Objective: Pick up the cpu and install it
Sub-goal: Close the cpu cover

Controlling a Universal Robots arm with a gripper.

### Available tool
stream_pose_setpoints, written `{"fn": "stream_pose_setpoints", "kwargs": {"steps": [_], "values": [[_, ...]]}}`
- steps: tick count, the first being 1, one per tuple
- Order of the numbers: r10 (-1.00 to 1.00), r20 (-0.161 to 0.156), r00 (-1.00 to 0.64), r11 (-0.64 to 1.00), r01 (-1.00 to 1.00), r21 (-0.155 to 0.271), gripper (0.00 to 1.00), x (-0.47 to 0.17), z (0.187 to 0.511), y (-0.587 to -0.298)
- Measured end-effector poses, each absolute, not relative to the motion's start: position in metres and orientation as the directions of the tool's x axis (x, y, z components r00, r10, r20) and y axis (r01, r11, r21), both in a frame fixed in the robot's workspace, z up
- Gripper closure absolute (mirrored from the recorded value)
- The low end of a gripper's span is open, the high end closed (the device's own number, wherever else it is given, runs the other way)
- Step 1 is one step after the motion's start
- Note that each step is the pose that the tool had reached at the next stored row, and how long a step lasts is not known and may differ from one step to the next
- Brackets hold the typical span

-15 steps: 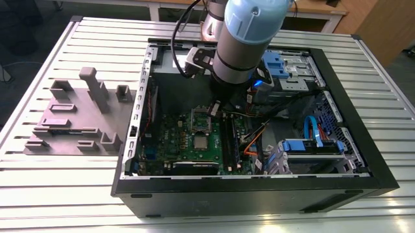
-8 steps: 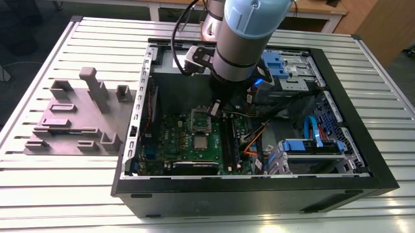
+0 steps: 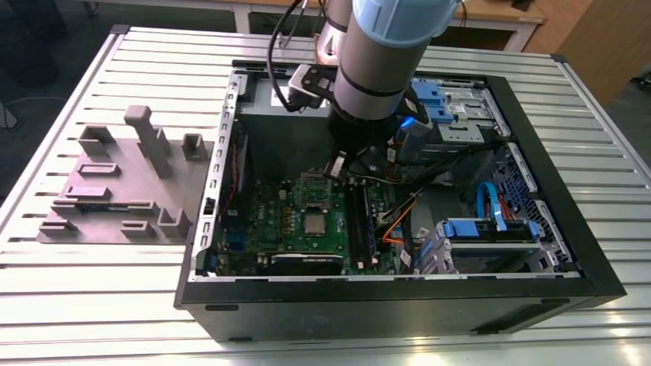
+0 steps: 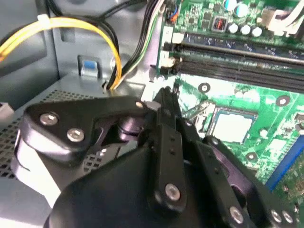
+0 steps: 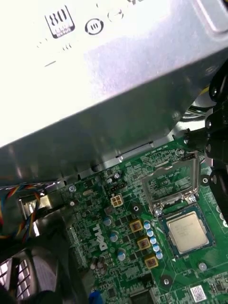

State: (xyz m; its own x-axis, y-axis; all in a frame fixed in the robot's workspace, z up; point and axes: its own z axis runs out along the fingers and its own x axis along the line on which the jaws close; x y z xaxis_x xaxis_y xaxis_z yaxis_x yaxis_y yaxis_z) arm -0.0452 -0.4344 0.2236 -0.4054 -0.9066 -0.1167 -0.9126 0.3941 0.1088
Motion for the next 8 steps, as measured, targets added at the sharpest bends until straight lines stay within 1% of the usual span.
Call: {"fn": "stream_pose_setpoints", "kwargs": {"steps": [8], "values": [[-0.907, -0.113, -0.406, 0.395, -0.913, 0.107, 0.90, -0.0462, 0.2312, -0.4343]]}}
